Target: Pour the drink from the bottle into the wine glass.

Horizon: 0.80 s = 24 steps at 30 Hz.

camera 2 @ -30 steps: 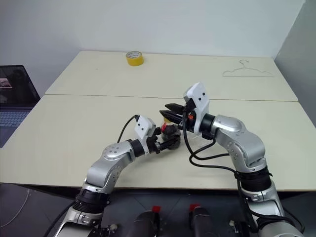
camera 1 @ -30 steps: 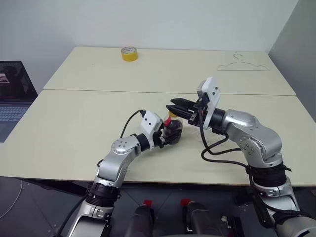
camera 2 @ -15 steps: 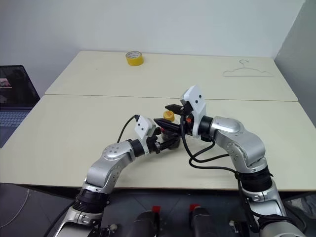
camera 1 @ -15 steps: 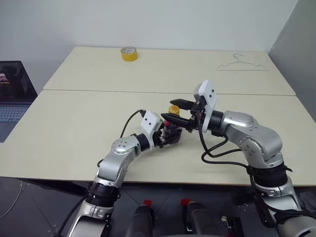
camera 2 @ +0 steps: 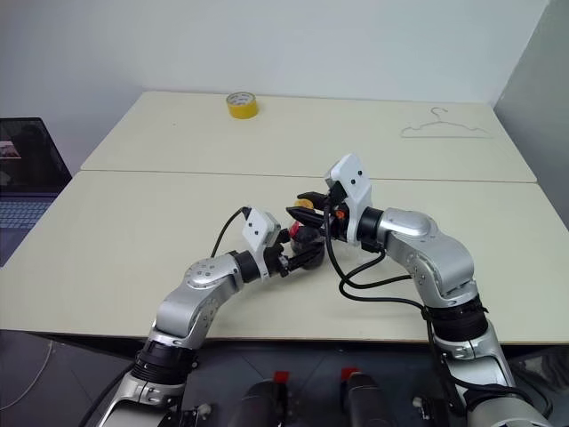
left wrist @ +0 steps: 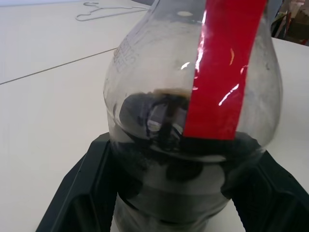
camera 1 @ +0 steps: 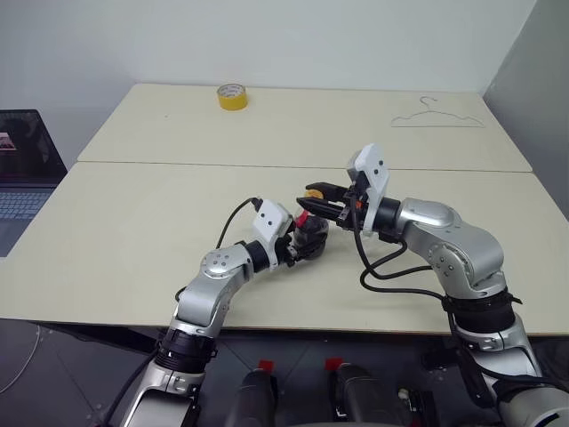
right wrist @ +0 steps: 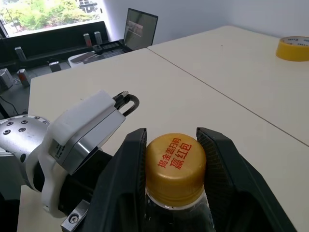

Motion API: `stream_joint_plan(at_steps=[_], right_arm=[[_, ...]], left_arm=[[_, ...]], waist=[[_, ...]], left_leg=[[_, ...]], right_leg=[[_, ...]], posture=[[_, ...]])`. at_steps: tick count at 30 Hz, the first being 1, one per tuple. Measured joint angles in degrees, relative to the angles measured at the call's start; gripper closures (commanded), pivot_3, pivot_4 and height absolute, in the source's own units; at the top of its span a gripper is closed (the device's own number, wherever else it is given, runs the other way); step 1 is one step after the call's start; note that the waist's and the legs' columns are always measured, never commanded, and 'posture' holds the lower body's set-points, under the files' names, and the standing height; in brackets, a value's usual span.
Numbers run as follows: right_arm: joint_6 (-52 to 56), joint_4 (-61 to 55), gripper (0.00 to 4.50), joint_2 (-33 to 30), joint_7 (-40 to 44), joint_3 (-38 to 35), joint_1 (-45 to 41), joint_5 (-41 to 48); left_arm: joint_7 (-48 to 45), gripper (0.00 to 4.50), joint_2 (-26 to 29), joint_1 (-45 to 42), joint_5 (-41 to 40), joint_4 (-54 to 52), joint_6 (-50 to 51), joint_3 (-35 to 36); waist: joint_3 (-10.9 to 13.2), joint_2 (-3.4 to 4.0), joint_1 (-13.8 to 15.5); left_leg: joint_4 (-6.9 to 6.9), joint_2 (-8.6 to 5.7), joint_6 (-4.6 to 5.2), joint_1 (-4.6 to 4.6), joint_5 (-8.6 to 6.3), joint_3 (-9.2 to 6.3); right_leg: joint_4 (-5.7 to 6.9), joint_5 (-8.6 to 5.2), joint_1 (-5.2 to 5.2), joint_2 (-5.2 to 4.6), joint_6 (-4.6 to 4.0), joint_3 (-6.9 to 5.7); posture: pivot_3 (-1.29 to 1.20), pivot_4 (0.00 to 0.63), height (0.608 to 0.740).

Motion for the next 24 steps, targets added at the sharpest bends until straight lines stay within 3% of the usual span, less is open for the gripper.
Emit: stream_joint_plan(at_steps=[4,12,17,23,24], right_arm=[[-3.0,2.4,3.21,-2.9,5.6,0.8,-1.0,0.0],[-17.8,18.6,3.21,-9.2,29.7,6.0,-10.0,-3.5],[-27.1,30.5,3.21,-7.2,40.5,8.3,-15.7,-6.3],[-31.0,39.4,3.21,-3.5,44.5,7.9,-19.4,-7.0],[-30.9,39.7,2.50,-3.3,44.5,7.7,-19.4,-7.0]], left_arm=[[0.0,1.45,-0.1,0.0,0.2,-0.2,0.1,-0.4],[-0.5,1.45,0.0,0.1,0.3,-0.7,0.0,-1.5],[0.0,1.45,0.2,0.9,0.2,-1.5,0.3,-1.4],[1.3,1.45,0.3,2.5,-0.2,-3.0,0.8,-0.5],[1.4,1.45,0.2,2.5,-0.3,-3.1,1.0,-0.5]], waist=[[0.0,0.00,0.0],[0.0,0.00,0.0],[0.0,0.00,0.0],[0.0,0.01,0.0],[0.0,0.01,0.0]], left_leg=[[0.00,-0.02,0.00,-0.01,0.00,0.01],[-0.09,-0.04,0.00,-0.01,0.00,0.01],[-0.07,0.00,0.00,0.05,0.00,0.00],[-0.07,0.04,0.00,0.09,0.00,-0.01],[-0.07,0.04,0.00,0.09,0.00,-0.01]], right_leg=[[-0.03,0.00,0.00,-0.01,0.00,0.00],[-0.15,0.00,0.01,-0.01,0.00,-0.04],[-0.11,0.00,0.05,-0.01,0.00,-0.04],[-0.03,0.00,0.06,-0.01,-0.02,-0.03],[-0.03,0.00,0.05,-0.01,-0.03,-0.03]], posture=[[0.00,0.150,0.740],[0.00,0.150,0.740],[0.00,0.150,0.740],[0.00,0.150,0.740],[0.00,0.150,0.740]])
